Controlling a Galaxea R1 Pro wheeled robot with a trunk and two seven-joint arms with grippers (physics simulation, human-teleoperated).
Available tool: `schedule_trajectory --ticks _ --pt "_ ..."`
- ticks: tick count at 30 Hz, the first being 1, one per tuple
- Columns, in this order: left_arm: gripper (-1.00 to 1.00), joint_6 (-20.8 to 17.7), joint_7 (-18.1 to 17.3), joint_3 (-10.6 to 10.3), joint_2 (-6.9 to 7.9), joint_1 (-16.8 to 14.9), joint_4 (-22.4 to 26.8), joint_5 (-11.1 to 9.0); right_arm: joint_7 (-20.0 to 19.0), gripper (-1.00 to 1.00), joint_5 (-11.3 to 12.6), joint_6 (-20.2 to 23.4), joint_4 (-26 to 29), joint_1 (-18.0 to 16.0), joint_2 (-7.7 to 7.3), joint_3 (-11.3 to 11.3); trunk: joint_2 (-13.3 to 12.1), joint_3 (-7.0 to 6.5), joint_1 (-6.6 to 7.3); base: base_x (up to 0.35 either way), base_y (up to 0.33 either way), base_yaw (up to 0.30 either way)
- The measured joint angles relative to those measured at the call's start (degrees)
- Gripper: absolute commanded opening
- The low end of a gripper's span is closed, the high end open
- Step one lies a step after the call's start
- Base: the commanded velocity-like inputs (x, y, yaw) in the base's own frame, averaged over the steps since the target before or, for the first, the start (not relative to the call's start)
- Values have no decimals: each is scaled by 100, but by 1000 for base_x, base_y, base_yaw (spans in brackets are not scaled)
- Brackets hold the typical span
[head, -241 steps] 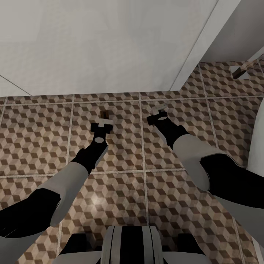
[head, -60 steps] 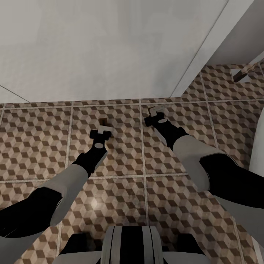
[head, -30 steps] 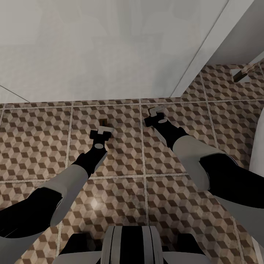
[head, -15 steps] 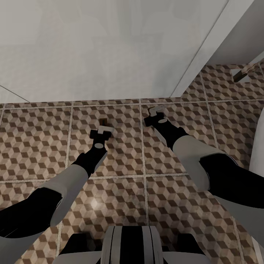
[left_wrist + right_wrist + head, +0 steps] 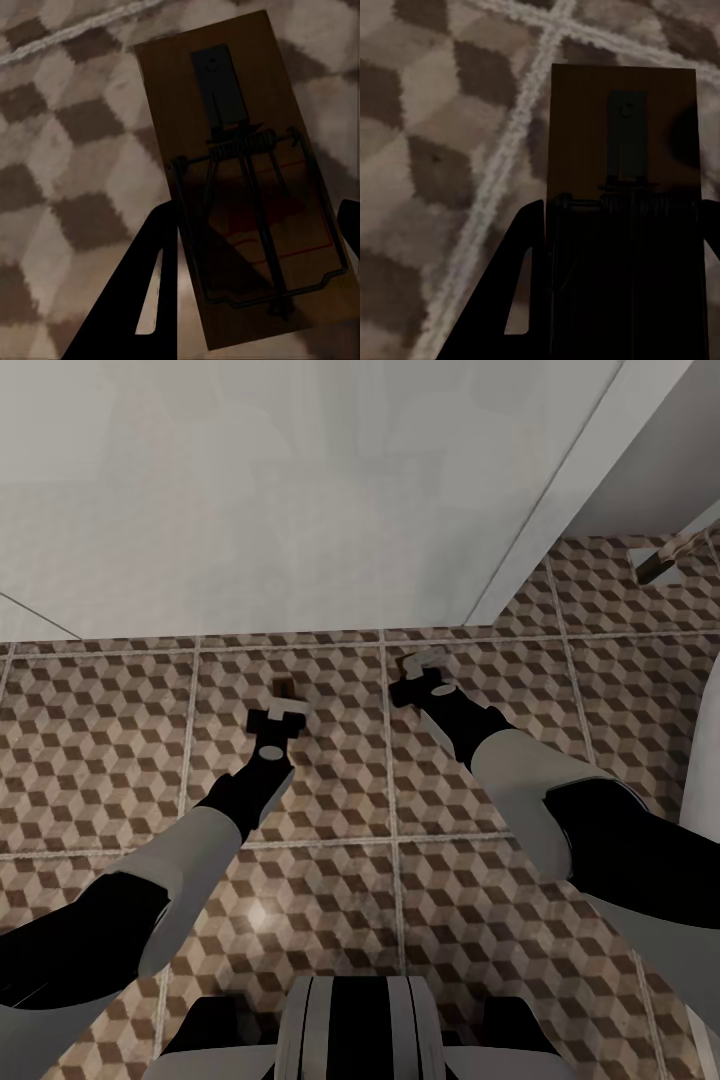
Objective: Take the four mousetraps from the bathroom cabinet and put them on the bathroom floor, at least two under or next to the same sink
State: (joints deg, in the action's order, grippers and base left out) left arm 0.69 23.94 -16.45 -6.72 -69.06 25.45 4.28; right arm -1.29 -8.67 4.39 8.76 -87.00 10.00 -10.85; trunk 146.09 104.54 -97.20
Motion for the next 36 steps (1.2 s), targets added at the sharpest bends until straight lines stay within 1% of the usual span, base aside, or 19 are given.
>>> schedule_trajectory --ticks 7,10,36 --pt "-100 -366 -28 16 -21 -8 -12 -1 -17 -100 1 4 0 3 0 0 0 0 0 0 0 0" --pt "-100 -434 -33 19 -24 -8 -23 -5 -16 -100 0 5 0 5 0 0 0 0 0 0 0 0" --pt "-100 -462 -48 20 -16 -9 -134 -8 5 -100 1 28 -1 1 0 1 0 0 0 0 0 0"
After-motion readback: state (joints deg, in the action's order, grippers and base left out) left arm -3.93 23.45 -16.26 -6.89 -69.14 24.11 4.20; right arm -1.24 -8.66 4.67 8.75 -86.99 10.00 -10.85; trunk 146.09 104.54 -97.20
